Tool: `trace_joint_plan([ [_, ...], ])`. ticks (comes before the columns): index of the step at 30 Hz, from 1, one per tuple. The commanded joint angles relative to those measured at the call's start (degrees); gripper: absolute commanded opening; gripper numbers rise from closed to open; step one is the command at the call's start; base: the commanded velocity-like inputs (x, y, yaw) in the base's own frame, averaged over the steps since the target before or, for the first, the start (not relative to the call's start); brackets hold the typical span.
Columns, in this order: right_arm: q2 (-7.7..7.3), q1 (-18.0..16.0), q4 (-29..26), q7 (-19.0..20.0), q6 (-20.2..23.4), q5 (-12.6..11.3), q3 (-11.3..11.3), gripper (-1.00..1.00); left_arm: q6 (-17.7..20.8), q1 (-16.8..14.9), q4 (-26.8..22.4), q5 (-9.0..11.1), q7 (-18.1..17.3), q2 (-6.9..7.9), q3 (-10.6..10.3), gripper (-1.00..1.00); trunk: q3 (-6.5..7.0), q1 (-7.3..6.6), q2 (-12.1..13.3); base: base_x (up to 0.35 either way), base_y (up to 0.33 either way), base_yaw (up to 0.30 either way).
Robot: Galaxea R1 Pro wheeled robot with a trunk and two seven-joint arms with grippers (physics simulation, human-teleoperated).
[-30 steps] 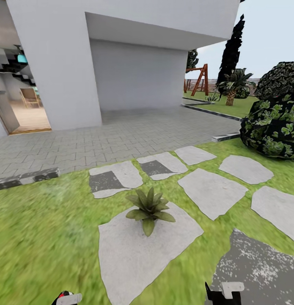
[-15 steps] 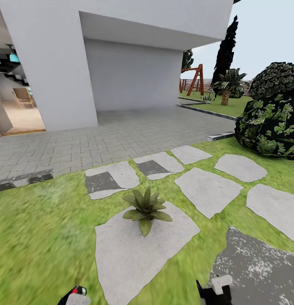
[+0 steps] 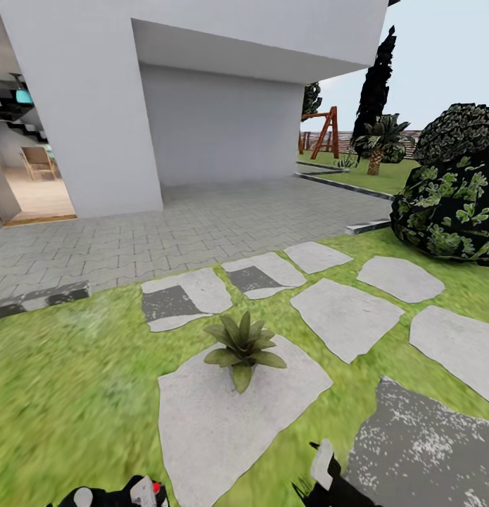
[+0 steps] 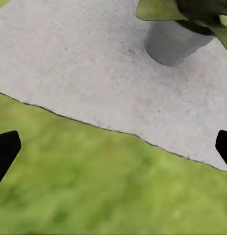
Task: Pick up the pesticide atomizer in the garden and spray insectifuge to fully cover both potted plants in the garden.
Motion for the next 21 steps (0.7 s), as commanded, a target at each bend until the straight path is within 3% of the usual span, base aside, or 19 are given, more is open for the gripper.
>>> trace_joint_plan([
  [1,0.07,-0.01,-1.82,5.07,-0.13,0.92,-0.34,1.0,-0.07,-0.22,-1.37,-1.46,-1.13,-0.09,-0.27,-1.0,-0.06,-0.01,-0.02,0.0,0.0,0.0],
  [3,0.73,-0.3,-2.41,5.55,0.52,0.87,-0.16,1.0,-0.69,0.33,-1.98,-0.79,-0.61,-0.51,-0.17,-1.0,-0.05,-0.01,-0.02,0.0,0.0,0.0],
  [17,5.27,-0.36,-3.15,4.6,-0.84,0.74,-0.23,1.0,-0.7,-0.11,-2.86,-1.26,0.95,-0.21,-0.44,-1.0,-0.05,-0.01,-0.02,0.0,0.0,0.0],
  [21,5.49,-0.36,-4.44,5.4,-0.83,0.94,-0.17,1.0,-0.63,-0.41,-4.16,-1.81,0.79,-0.32,-0.77,-1.0,-0.05,-0.01,-0.02,0.0,0.0,0.0],
])
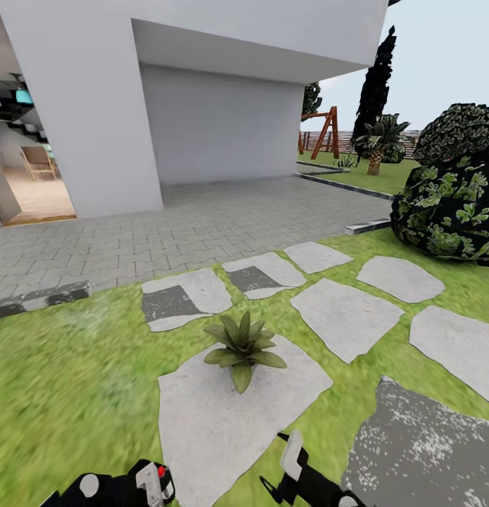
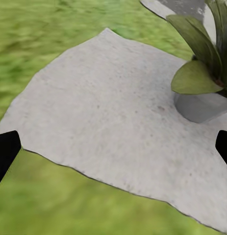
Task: Pick up the pesticide atomizer in the garden and spray insectifuge to fully cover both potted plants in the garden.
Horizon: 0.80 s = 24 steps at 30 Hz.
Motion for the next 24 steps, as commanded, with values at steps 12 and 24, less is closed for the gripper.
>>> trace_joint_plan([
  [12,0.21,-0.11,-13.77,21.97,7.0,0.14,-0.24,1.0,-0.13,-3.27,-4.97,-7.92,-3.21,-2.14,-8.44,-1.0,-0.05,-0.01,-0.02,0.0,0.0,0.0],
  [24,0.26,-0.11,-16.53,26.64,8.19,-0.14,-0.24,-1.0,-0.04,-5.55,-5.0,-8.34,-8.59,-3.96,-9.51,-1.0,-0.05,-0.01,-0.02,0.0,0.0,0.0],
])
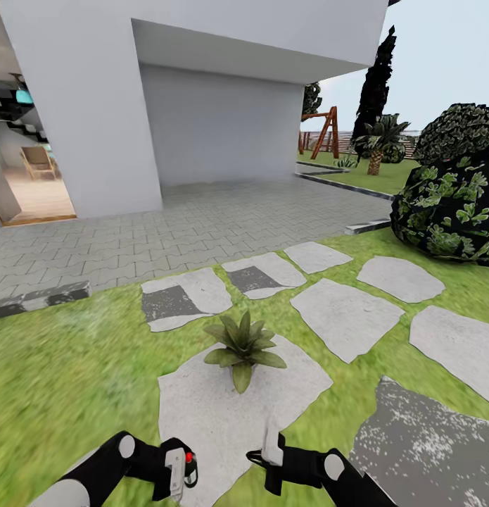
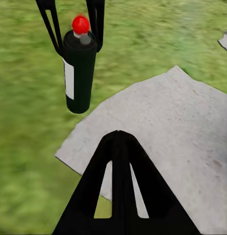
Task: Pick up the pesticide atomizer in the garden and spray insectifuge to fully cover both potted plants in the garden.
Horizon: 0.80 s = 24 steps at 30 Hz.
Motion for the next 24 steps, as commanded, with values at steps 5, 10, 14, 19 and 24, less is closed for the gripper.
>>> trace_joint_plan([
  [5,0.61,-0.02,-0.14,0.01,-0.26,0.42,-0.08,-1.0,-0.29,-0.26,-0.15,-0.37,-0.82,-1.06,-0.16,-1.0,-0.05,-0.01,-0.02,0.0,0.0,0.0],
  [10,1.25,-0.02,-0.3,0.02,1.69,0.42,-0.08,-1.0,-0.38,-0.78,-0.2,-0.49,-1.03,-3.07,-0.2,-1.0,-0.05,-0.01,-0.02,0.0,0.0,0.0],
  [14,1.44,-0.02,-1.21,0.03,2.43,0.42,-0.08,-1.0,-0.38,-0.89,-0.49,-0.5,-1.04,-4.27,-0.39,-1.0,-0.05,-0.01,-0.02,0.0,0.0,0.0],
  [19,1.54,-0.02,-1.45,0.03,2.54,0.42,-0.08,-1.0,-0.32,-1.02,-1.76,-0.37,-1.06,-4.63,-3.78,-1.0,-0.05,-0.01,-0.02,0.0,0.0,0.0],
  [24,1.56,-0.02,-1.47,0.03,2.55,0.42,-0.08,-1.0,-0.3,-1.09,-2.36,-0.39,-1.04,-5.29,-4.82,-1.0,-0.05,-0.01,-0.02,0.0,0.0,0.0],
])
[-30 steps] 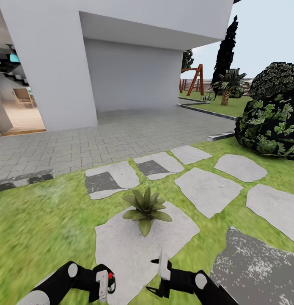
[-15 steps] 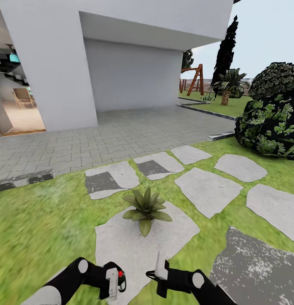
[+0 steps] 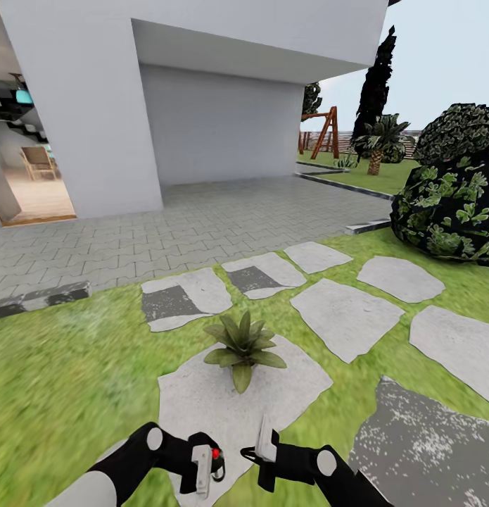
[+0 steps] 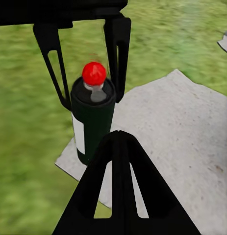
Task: Pick up the pesticide atomizer in the garden and spray insectifuge to fully cover both potted plants in the garden.
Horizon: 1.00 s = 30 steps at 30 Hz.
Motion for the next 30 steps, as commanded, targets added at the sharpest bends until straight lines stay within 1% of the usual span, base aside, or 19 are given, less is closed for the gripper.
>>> trace_joint_plan([
  [1,0.01,-0.02,-0.04,-0.02,-0.29,0.49,-0.07,-1.0,-0.26,-0.02,-0.19,-0.27,0.02,-0.06,-0.19,-1.0,-0.05,-0.01,-0.02,0.0,0.0,0.0],
  [10,0.02,-0.02,-0.04,-0.02,-0.29,0.49,-0.07,-1.0,-0.17,-0.02,-0.78,-0.22,0.06,-1.15,-0.25,-1.0,-0.05,-0.01,-0.02,0.0,0.0,0.0],
  [20,0.01,-0.02,-0.04,-0.02,-0.29,0.49,-0.07,-1.0,-0.26,-0.02,-0.79,-0.21,0.1,-2.71,-0.25,-1.0,-0.05,-0.01,-0.02,0.0,0.0,0.0],
  [25,0.02,-0.02,-0.22,-0.02,-0.29,0.49,-0.07,-1.0,-0.26,-0.02,-0.74,-0.18,0.11,-3.15,-0.25,-1.0,-0.05,-0.01,-0.02,0.0,0.0,0.0],
  [30,0.02,-0.02,-0.29,-0.03,-0.29,0.49,-0.07,-1.0,-0.33,-0.02,-0.71,-0.1,0.11,-3.28,-0.25,-1.0,-0.05,-0.01,-0.02,0.0,0.0,0.0],
])
